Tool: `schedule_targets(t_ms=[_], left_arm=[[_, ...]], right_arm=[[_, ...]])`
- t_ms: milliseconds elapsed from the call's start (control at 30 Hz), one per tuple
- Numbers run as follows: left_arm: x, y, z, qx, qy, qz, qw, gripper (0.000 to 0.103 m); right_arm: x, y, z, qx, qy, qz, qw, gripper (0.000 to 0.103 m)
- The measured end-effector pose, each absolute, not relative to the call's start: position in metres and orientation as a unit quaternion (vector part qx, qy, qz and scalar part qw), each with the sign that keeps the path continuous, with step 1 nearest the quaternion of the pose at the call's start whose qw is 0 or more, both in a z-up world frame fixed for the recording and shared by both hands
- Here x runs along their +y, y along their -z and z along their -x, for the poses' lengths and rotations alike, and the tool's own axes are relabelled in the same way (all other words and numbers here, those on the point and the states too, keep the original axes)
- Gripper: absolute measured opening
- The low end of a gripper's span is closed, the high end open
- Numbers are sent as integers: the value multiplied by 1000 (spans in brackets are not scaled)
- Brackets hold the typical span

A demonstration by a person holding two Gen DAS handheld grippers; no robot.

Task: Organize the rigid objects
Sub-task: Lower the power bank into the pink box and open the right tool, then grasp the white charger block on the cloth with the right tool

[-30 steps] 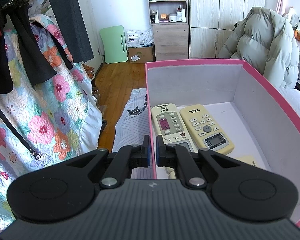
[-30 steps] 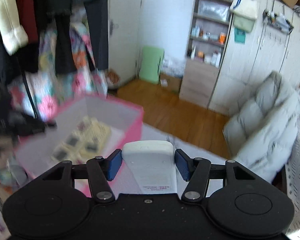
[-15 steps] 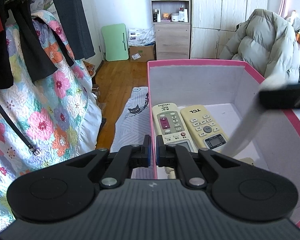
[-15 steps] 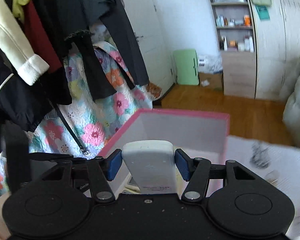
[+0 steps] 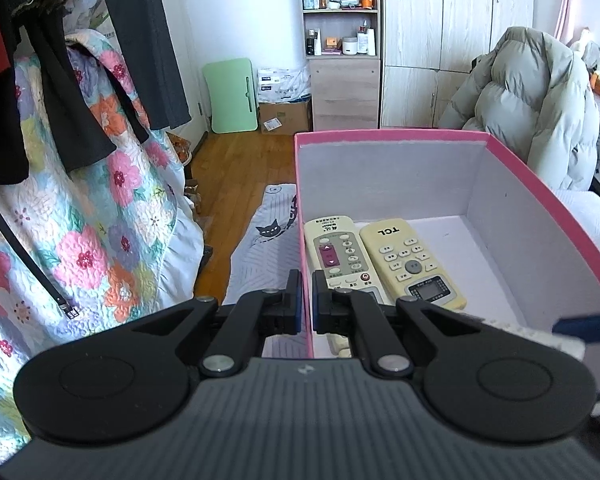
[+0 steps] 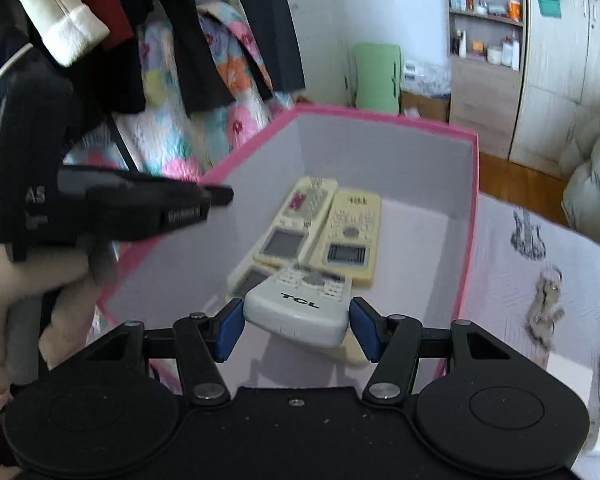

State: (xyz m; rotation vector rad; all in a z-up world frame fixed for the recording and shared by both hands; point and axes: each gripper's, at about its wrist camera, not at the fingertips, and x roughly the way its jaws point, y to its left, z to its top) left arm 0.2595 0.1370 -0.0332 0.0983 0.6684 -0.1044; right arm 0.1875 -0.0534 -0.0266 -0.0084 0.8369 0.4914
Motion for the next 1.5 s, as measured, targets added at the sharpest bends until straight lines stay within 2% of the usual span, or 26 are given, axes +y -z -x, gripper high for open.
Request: schedule_targets(t_ms=[167, 400, 500, 633, 700, 767, 867, 1100, 1233, 1300, 1367, 1500], left_arm=[[136, 34, -259, 329, 52, -53, 941, 4], [135, 33, -260, 330, 53, -54, 941, 4], [134, 33, -260, 331, 52, -56, 941, 4], [134, 34, -261, 330, 52, -58, 941, 4], [133, 34, -261, 330, 52, -58, 941, 4], [133, 34, -261, 330, 52, -57, 941, 4], [133, 34, -261, 330, 52, -59, 941, 4], [133, 34, -261, 331, 52, -61, 940, 4], [133, 34, -261, 331, 53, -64, 940, 4], [132, 34, -261, 331, 52, -65, 940, 5], [132, 34, -261, 331, 53, -66, 940, 5], [132, 34, -261, 331, 52, -65, 940, 5]], right_arm=[[-57, 19, -183, 411, -259, 9, 874, 64], [-107, -29, -152, 313, -252, -9, 915, 71], [-129, -35, -144, 289, -198, 28, 936, 73], [-164, -18, -151, 326, -153, 24, 932, 73], [-179, 0, -160, 371, -137, 30, 918, 73], [-190, 19, -168, 402, -129, 34, 906, 66], [-205, 42, -172, 425, -115, 14, 898, 63], [-224, 70, -188, 447, -77, -29, 891, 63], [-217, 80, -191, 456, -71, 3, 887, 64], [-215, 83, -195, 462, -77, 0, 884, 65], [-214, 86, -201, 466, -78, -6, 881, 70], [-212, 92, -211, 462, -65, -10, 884, 72]])
